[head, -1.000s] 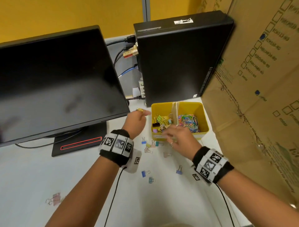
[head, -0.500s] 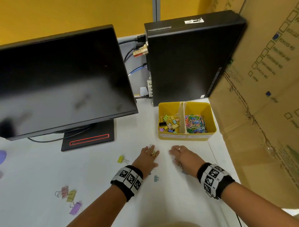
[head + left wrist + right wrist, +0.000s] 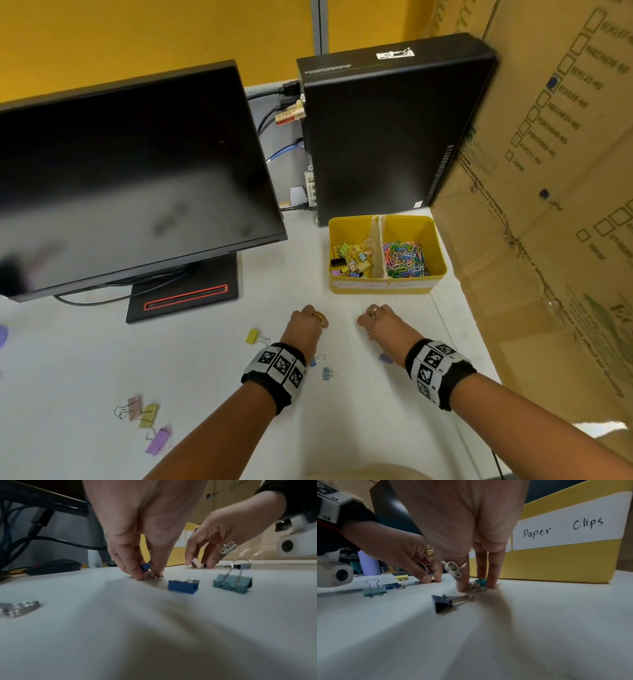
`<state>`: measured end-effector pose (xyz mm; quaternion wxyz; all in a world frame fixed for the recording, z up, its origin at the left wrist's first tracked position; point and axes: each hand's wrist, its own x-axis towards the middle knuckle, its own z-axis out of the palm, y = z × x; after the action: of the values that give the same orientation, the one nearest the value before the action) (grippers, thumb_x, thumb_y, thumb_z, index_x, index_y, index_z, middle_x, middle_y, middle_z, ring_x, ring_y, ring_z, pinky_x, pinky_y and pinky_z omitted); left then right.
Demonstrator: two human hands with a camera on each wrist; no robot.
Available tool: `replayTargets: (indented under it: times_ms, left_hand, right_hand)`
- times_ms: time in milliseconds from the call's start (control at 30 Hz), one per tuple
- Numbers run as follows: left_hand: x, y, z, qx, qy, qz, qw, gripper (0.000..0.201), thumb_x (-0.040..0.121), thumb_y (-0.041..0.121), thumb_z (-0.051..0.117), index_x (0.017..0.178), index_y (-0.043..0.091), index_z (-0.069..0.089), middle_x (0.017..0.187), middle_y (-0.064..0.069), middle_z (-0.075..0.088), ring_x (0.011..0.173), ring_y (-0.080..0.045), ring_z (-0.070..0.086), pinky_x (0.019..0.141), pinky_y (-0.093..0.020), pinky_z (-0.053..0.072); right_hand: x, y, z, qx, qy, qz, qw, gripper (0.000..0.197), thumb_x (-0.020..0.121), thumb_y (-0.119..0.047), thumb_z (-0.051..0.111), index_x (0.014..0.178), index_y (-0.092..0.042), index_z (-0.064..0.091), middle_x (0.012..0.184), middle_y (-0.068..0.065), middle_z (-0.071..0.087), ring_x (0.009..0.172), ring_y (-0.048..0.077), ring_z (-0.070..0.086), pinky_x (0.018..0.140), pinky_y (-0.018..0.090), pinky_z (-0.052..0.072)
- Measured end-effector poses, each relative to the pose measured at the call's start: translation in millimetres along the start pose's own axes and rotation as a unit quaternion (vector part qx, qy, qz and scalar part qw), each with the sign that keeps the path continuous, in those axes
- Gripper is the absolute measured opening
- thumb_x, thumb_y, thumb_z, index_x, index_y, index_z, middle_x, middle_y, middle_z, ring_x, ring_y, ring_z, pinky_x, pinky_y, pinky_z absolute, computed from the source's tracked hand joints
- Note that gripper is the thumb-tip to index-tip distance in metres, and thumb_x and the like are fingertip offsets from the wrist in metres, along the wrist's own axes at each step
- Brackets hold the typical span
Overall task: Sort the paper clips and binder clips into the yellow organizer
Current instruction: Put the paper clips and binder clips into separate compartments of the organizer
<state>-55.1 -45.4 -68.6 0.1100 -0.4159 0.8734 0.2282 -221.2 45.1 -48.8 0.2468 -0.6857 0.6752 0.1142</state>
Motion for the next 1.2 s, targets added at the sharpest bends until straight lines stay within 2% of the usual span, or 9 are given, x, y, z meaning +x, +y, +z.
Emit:
replayTargets:
  times_ms: [133, 233, 333, 467, 667, 833, 967, 1100, 1200]
  left_hand:
    - [-1.9, 0.4, -3.2, -0.087, 0.019, -0.028, 0.996, 0.03, 0.087, -0.003, 0.048, 0.111, 0.003, 0.064, 0.124, -0.013, 0.057, 0.112, -0.023, 0.056, 0.077, -0.01, 0.042]
    - [-4.1, -0.3, -12.7, -0.169, 0.045, -0.054, 0.983, 0.028, 0.083, -0.006, 0.05, 0.103, 0.001, 0.068, 0.114, -0.015, 0.066, 0.098, -0.022, 0.062, 0.071, -0.003, 0.045]
    - [-6.3, 3.3, -28.3, -0.229, 0.054, -0.048, 0.971, 0.023, 0.082, -0.002, 0.059, 0.103, 0.001, 0.069, 0.11, -0.015, 0.068, 0.092, -0.021, 0.062, 0.06, 0.001, 0.041]
    - [-6.0, 19.7, -63.5, -0.286, 0.089, -0.034, 0.954, 0.018, 0.082, 0.006, 0.065, 0.099, 0.009, 0.072, 0.107, -0.01, 0.07, 0.088, -0.012, 0.058, 0.08, -0.013, 0.042]
    - [29.2, 71.2, -122.7, -0.268, 0.168, 0.041, 0.948, 0.02, 0.087, 0.01, 0.059, 0.106, 0.01, 0.068, 0.109, -0.011, 0.069, 0.09, -0.023, 0.066, 0.086, -0.029, 0.054]
    - [43.6, 71.1, -124.8, -0.066, 0.048, 0.091, 0.993, 0.045, 0.093, 0.029, 0.053, 0.136, 0.022, 0.045, 0.145, -0.008, 0.044, 0.12, -0.029, 0.054, 0.103, -0.039, 0.045]
    - [12.5, 17.6, -105.7, -0.137, 0.217, 0.054, 0.965, 0.035, 0.095, 0.019, 0.046, 0.129, 0.019, 0.053, 0.137, -0.006, 0.054, 0.125, -0.024, 0.049, 0.108, -0.033, 0.035]
    - [-19.6, -53.3, -42.9, -0.076, 0.034, -0.17, 0.982, 0.042, 0.098, 0.022, 0.032, 0.139, 0.014, 0.037, 0.149, -0.014, 0.035, 0.135, -0.033, 0.035, 0.115, -0.041, 0.029]
    - [-37.2, -63.9, -5.4, 0.036, -0.072, -0.145, 0.986, 0.056, 0.099, 0.037, 0.016, 0.148, 0.01, 0.008, 0.158, -0.015, 0.005, 0.146, -0.033, 0.001, 0.121, -0.046, 0.007]
  right_hand:
    - [0.9, -1.6, 2.1, 0.046, 0.032, 0.017, 0.998, 0.048, 0.07, 0.0, 0.066, 0.115, -0.004, 0.049, 0.116, 0.015, 0.048, 0.107, 0.027, 0.047, 0.075, 0.029, 0.038]
    - [-0.7, -4.0, -1.6, 0.083, 0.093, 0.049, 0.991, 0.032, 0.068, -0.005, 0.071, 0.098, -0.008, 0.062, 0.088, 0.011, 0.046, 0.093, 0.026, 0.059, 0.069, 0.023, 0.042]
    - [4.3, -8.3, 0.9, 0.065, 0.067, 0.037, 0.995, 0.047, 0.068, 0.003, 0.064, 0.112, -0.005, 0.051, 0.116, 0.02, 0.046, 0.109, 0.028, 0.049, 0.053, 0.022, 0.029]
    - [9.0, -6.5, -1.3, 0.106, 0.024, 0.061, 0.992, 0.042, 0.074, 0.007, 0.051, 0.114, -0.006, 0.049, 0.117, 0.022, 0.046, 0.105, 0.034, 0.051, 0.073, 0.033, 0.046]
    - [4.2, 2.9, -4.3, 0.189, 0.046, 0.062, 0.979, 0.025, 0.066, 0.01, 0.058, 0.087, 0.0, 0.065, 0.092, 0.009, 0.053, 0.083, 0.026, 0.057, 0.075, 0.027, 0.049]
    - [-7.3, 9.6, -17.2, 0.312, 0.114, 0.068, 0.941, 0.016, 0.071, 0.008, 0.061, 0.08, -0.001, 0.071, 0.085, 0.009, 0.066, 0.075, 0.016, 0.057, 0.063, 0.003, 0.038]
    - [-12.5, -4.4, -65.1, 0.382, 0.263, 0.033, 0.885, 0.007, 0.077, 0.003, 0.065, 0.078, -0.003, 0.067, 0.085, 0.007, 0.065, 0.084, 0.015, 0.054, 0.078, 0.014, 0.04]
    - [14.4, -2.3, -99.1, 0.295, 0.311, 0.066, 0.901, 0.024, 0.083, -0.005, 0.061, 0.107, -0.007, 0.062, 0.111, 0.016, 0.062, 0.099, 0.026, 0.057, 0.094, 0.036, 0.047]
    - [13.6, -6.4, -95.7, 0.176, 0.244, 0.049, 0.952, 0.039, 0.088, -0.013, 0.055, 0.126, -0.009, 0.05, 0.129, 0.015, 0.055, 0.118, 0.03, 0.049, 0.102, 0.037, 0.04]
